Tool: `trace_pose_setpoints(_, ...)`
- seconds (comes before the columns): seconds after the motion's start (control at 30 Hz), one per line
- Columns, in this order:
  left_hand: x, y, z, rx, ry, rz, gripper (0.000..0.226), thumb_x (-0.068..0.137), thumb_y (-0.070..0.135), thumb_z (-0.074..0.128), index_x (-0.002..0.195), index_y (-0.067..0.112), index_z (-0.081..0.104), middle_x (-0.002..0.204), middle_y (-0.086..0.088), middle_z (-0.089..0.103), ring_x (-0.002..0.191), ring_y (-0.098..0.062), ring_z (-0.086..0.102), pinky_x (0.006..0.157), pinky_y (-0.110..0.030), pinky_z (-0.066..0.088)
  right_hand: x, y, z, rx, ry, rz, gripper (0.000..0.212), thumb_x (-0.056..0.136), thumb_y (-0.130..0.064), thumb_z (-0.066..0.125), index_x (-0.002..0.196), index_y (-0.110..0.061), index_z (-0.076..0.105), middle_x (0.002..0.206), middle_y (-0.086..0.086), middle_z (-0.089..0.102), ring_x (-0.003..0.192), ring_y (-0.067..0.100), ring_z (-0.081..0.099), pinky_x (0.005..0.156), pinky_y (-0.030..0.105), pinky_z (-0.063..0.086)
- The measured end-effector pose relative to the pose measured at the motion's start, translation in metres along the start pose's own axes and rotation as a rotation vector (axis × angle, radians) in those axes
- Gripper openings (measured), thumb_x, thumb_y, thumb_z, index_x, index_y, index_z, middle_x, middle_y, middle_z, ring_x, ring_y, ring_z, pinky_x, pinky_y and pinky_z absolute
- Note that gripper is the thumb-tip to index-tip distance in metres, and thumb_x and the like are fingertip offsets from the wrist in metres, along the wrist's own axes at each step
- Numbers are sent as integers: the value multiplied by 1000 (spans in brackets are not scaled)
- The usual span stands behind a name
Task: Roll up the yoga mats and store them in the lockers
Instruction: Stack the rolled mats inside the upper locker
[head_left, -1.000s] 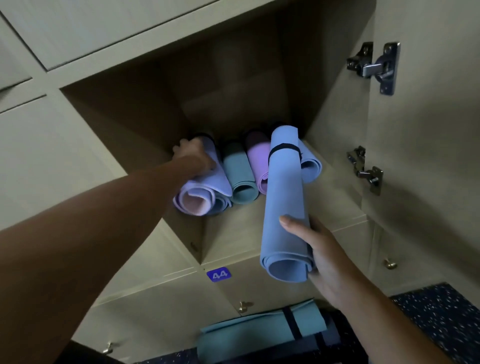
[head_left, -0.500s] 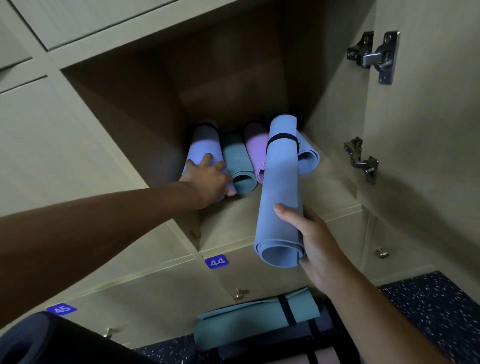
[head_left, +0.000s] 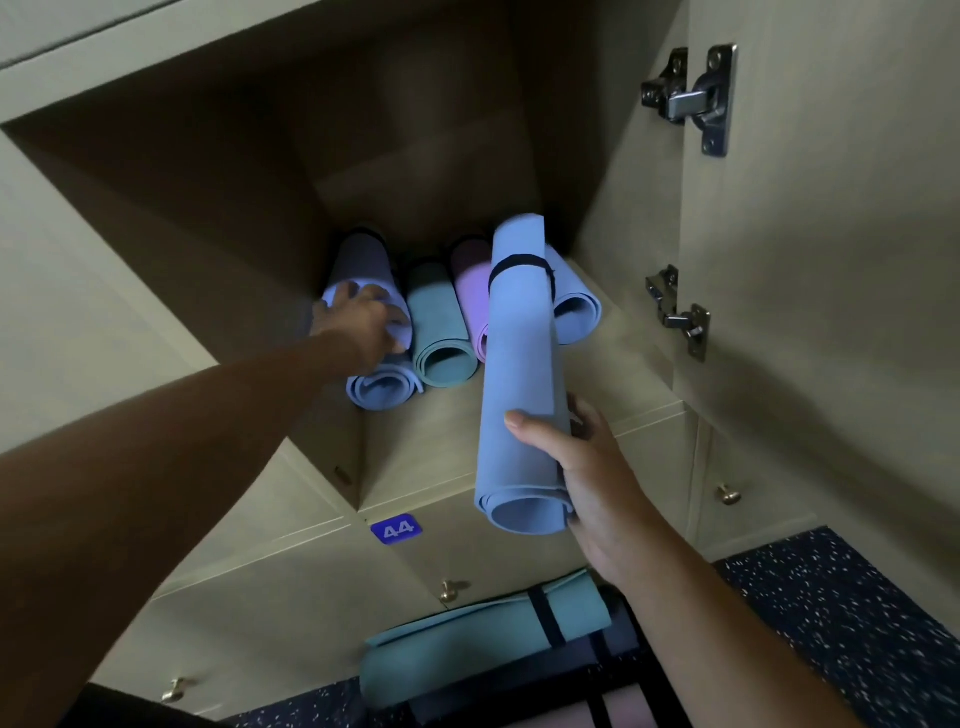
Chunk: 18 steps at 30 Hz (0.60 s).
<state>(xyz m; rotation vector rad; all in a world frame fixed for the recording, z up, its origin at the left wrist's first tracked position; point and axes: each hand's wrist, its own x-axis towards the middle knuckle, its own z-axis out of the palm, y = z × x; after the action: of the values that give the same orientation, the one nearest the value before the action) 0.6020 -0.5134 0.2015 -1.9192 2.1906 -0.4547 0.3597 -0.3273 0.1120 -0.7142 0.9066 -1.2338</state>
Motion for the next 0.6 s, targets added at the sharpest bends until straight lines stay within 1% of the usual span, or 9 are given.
trace_pose_setpoints(0.07, 0, 0, -2, -115, 61, 29, 36, 93, 34, 67, 129, 41, 65, 149, 4, 48, 143, -31, 30, 114, -52, 32, 1, 0, 0, -10, 41, 5, 78, 57, -40, 88, 127, -27, 57, 113, -1, 74, 98, 24, 74, 85, 47, 61)
trace_pose_setpoints(0.13, 0, 0, -7, -122, 84, 73, 36, 91, 34, 68, 127, 35, 67, 143, 0, 55, 138, -32, 40, 113, -47, 34, 1, -1, 0, -22, 58, -5, 77, 57, -41, 88, 126, -27, 57, 112, -2, 74, 96, 22, 75, 81, 44, 61)
trace_pose_setpoints(0.2, -4, 0, -15, -120, 111, 92, 39, 88, 46, 61, 123, 30, 69, 137, -3, 59, 132, -32, 47, 109, -44, 39, 0, -3, 2, -22, 66, -16, 72, 58, -41, 88, 123, -29, 58, 111, -4, 74, 96, 21, 74, 83, 46, 61)
trace_pose_setpoints(0.23, -9, 2, -21, -169, 133, 121, 49, 85, 57, 55, 121, 27, 71, 134, -4, 62, 130, -31, 50, 108, -42, 40, -1, -3, 3, -17, 73, -21, 70, 59, -40, 88, 122, -29, 58, 110, -5, 74, 96, 20, 74, 85, 47, 62)
trace_pose_setpoints(0.3, -29, 16, -30, -389, 187, 249, 63, 86, 65, 48, 124, 20, 70, 131, -7, 64, 126, -25, 54, 108, -36, 40, -2, -3, 7, -2, 81, -25, 67, 64, -37, 91, 122, -29, 58, 111, -4, 73, 96, 21, 74, 86, 47, 61)
trace_pose_setpoints(0.37, -62, 38, -38, -574, 224, 411, 60, 92, 61, 52, 132, 19, 64, 133, -4, 59, 128, -17, 52, 111, -33, 39, -4, -3, 12, 25, 96, -35, 63, 68, -35, 91, 122, -28, 59, 111, -4, 73, 96, 20, 74, 85, 44, 61)
trace_pose_setpoints(0.47, -115, 66, -43, -706, 170, 554, 54, 100, 49, 57, 149, 31, 47, 150, 7, 42, 143, -10, 38, 112, -28, 38, -9, -3, 22, 75, 160, -94, 61, 64, -43, 87, 118, -28, 64, 108, -6, 75, 93, 17, 74, 77, 35, 60)
trace_pose_setpoints(0.53, -139, 77, -42, -832, 87, 555, 52, 103, 39, 58, 153, 36, 42, 157, 11, 31, 149, -10, 30, 103, -26, 47, -13, -1, 28, 95, 168, -130, 52, 71, -45, 85, 117, -28, 67, 106, -5, 76, 93, 18, 74, 77, 35, 59)
trace_pose_setpoints(0.6, -151, 82, -43, -970, 38, 522, 53, 101, 41, 60, 152, 39, 42, 160, 13, 25, 150, -7, 28, 100, -25, 51, -15, 0, 30, 93, 146, -135, 49, 76, -49, 80, 119, -29, 68, 108, -3, 76, 97, 20, 74, 87, 43, 60)
